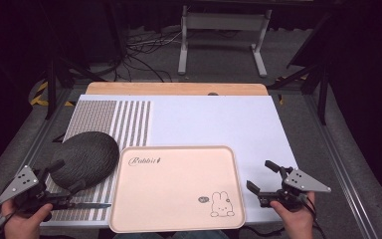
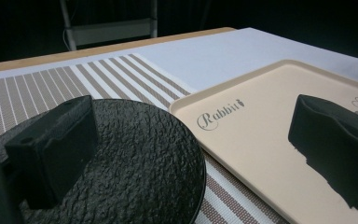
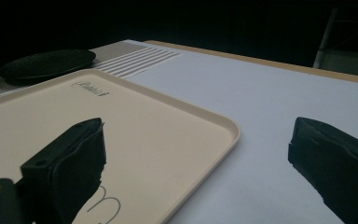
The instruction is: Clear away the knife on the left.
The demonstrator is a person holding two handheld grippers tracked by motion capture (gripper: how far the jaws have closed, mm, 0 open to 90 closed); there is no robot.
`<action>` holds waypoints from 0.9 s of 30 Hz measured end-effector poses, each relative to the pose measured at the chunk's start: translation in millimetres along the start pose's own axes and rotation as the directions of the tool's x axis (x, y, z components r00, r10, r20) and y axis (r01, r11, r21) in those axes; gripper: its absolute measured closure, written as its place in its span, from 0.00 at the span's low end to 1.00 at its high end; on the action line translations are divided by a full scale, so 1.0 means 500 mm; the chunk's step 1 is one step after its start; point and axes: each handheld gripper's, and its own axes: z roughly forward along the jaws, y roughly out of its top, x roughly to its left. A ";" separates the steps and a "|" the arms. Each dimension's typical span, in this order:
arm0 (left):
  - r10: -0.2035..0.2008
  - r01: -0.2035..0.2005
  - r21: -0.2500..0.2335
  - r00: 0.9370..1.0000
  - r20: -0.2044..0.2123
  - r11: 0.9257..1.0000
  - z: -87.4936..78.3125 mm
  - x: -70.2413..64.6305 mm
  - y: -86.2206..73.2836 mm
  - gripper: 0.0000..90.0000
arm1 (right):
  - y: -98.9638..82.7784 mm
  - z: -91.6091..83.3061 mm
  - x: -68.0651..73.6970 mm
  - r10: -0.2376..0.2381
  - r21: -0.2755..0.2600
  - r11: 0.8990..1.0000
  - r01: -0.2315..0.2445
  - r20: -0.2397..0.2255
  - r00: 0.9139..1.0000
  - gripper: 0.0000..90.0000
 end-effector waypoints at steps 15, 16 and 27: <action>0.004 -0.004 0.014 1.000 0.007 1.000 0.000 0.001 -0.002 0.03 | -0.003 0.004 -0.001 0.010 -0.004 1.000 -0.010 -0.010 1.000 0.05; 0.003 -0.003 0.016 1.000 0.008 1.000 0.000 0.001 -0.002 0.03 | -0.004 0.004 -0.001 0.012 -0.004 1.000 -0.012 -0.011 1.000 0.06; 0.050 -0.053 0.068 0.997 0.051 0.996 -0.014 0.006 0.018 0.05 | -0.006 0.004 -0.001 0.019 -0.003 1.000 -0.019 -0.019 1.000 0.06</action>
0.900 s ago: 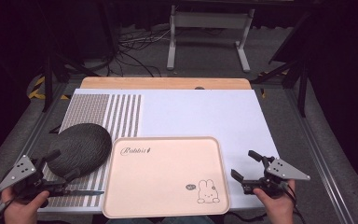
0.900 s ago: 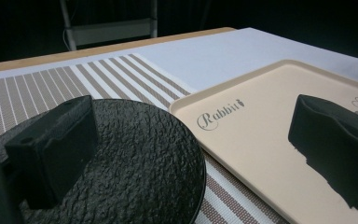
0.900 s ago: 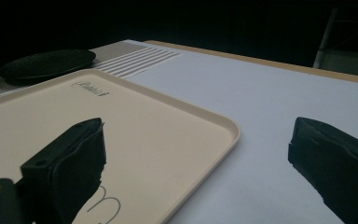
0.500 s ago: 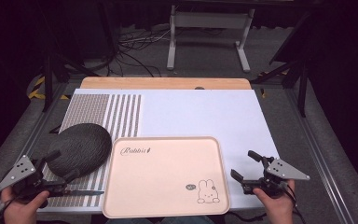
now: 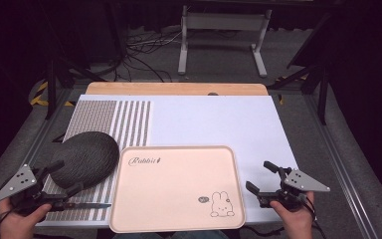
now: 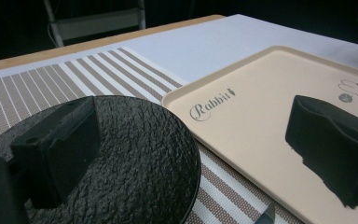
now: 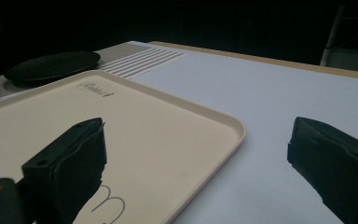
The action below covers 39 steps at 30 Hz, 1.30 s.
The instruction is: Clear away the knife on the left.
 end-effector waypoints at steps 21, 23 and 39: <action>0.157 -0.173 0.308 0.985 0.075 0.936 0.002 0.002 0.045 0.10 | -0.004 0.004 0.000 0.003 0.010 1.000 -0.002 -0.015 1.000 0.06; 0.165 -0.186 0.346 0.982 0.090 0.919 0.003 0.000 0.047 0.10 | -0.004 0.004 0.000 0.004 0.010 1.000 -0.003 -0.016 1.000 0.06; 0.235 -0.301 0.566 0.953 0.189 0.767 0.014 -0.007 0.059 0.12 | -0.005 0.005 0.001 -0.001 0.011 1.000 0.001 -0.020 1.000 0.06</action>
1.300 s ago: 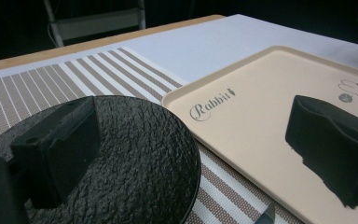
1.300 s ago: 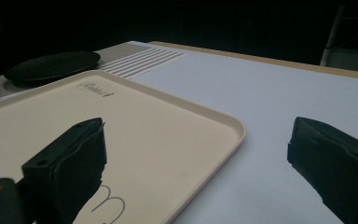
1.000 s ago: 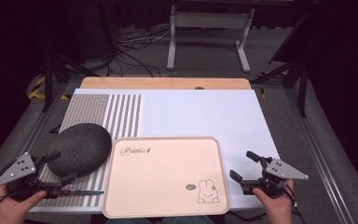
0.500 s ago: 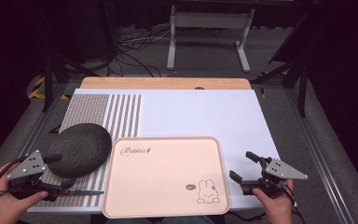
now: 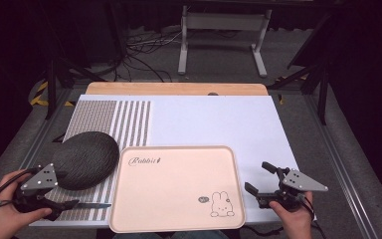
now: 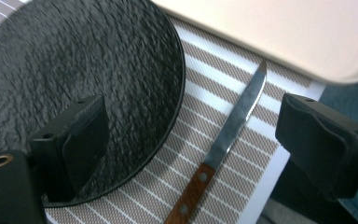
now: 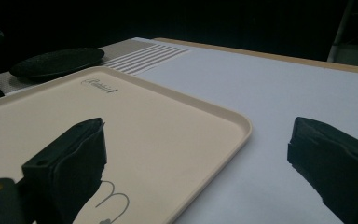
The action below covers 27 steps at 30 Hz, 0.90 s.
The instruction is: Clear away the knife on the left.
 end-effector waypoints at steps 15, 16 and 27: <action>0.099 -0.112 0.198 0.992 0.079 0.974 0.018 0.003 0.001 0.20 | 0.000 0.001 0.002 -0.001 0.005 1.000 0.001 -0.007 1.000 0.06; 0.108 -0.125 0.222 0.990 0.089 0.967 0.022 0.004 0.001 0.20 | 0.000 0.001 0.002 -0.001 0.005 1.000 0.001 -0.008 1.000 0.06; 0.179 -0.231 0.336 0.968 0.178 0.913 0.056 0.017 0.002 0.31 | -0.001 0.003 0.003 -0.002 0.008 1.000 0.002 -0.012 1.000 0.06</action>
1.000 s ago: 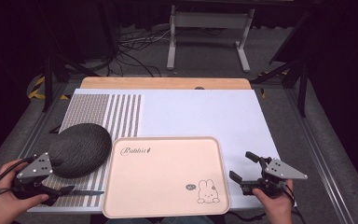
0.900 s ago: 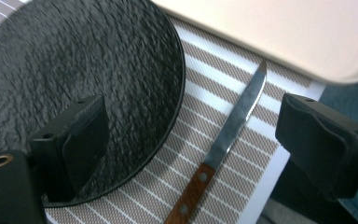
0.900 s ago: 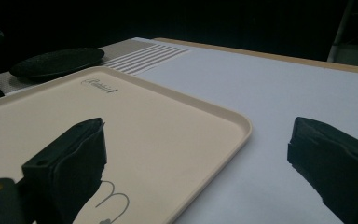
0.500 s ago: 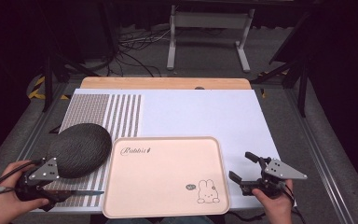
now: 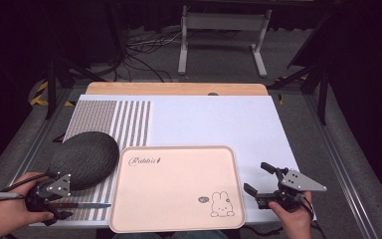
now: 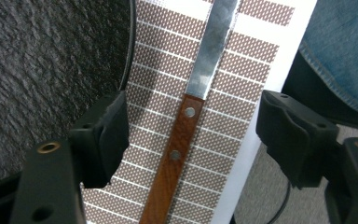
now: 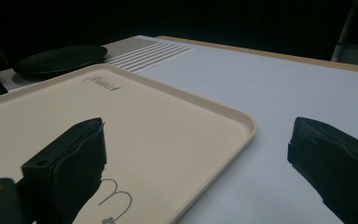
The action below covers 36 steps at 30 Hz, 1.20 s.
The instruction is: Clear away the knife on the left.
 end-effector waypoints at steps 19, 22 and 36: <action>0.210 -0.218 0.167 0.976 0.066 0.962 0.028 0.013 0.009 0.83 | -0.001 0.002 0.001 -0.004 0.002 1.000 0.004 -0.013 1.000 0.06; 0.240 -0.249 0.179 0.968 0.073 0.952 0.035 0.013 0.012 0.86 | -0.001 0.003 0.002 -0.002 0.002 1.000 0.002 -0.016 1.000 0.06; 0.264 -0.272 0.179 0.962 0.071 0.945 0.034 0.014 0.011 0.86 | -0.002 0.003 0.001 0.004 -0.003 1.000 -0.004 -0.025 1.000 0.06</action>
